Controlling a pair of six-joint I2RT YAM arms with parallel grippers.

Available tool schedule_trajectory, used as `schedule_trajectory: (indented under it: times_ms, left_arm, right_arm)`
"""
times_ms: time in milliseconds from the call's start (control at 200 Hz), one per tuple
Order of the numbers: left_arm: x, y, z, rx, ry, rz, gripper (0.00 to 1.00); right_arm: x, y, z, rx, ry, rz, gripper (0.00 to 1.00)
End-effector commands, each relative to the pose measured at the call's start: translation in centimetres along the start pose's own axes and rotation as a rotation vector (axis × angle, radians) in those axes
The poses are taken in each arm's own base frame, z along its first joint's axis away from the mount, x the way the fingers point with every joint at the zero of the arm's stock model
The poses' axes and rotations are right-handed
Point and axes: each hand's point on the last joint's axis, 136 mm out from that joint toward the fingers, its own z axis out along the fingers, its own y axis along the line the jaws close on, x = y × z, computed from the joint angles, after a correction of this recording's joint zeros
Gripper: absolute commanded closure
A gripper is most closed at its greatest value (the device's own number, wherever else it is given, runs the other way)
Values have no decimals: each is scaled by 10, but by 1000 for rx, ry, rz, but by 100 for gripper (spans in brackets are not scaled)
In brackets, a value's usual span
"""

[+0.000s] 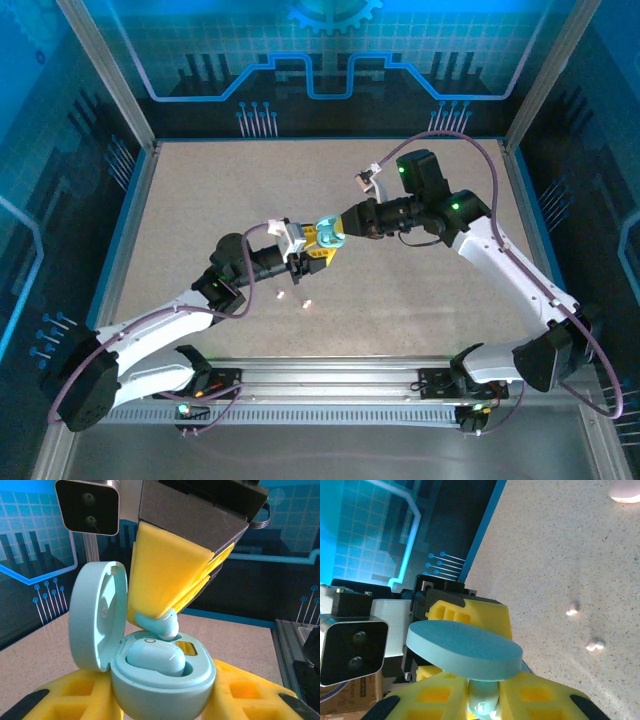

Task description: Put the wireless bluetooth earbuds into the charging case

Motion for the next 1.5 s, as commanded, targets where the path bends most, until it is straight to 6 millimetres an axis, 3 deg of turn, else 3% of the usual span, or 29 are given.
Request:
schedule_trajectory:
  times_ms: [0, 540, 876, 1066, 1206, 1496]
  left_arm:
    - [-30, -6, 2, 34, -82, 33, 72]
    - [-30, -6, 1, 25, -84, 37, 72]
    - [-24, -2, -2, -4, -71, 49, 72]
    - [-22, -3, -3, -2, -61, 52, 72]
    - [-24, -5, -3, 11, -62, 51, 72]
    - [-25, -11, -1, 49, -54, 30, 72]
  right_arm:
    - [2, -12, 5, 57, 4, -1, 77]
    - [3, -17, 1, 118, -3, -9, 71]
    - [1, 0, -20, 98, -69, -81, 61]
    - [-11, 9, -43, 60, -209, -107, 56]
    - [-24, 0, -53, 95, -288, -46, 49]
    - [-47, -10, -37, 103, -260, 123, 44]
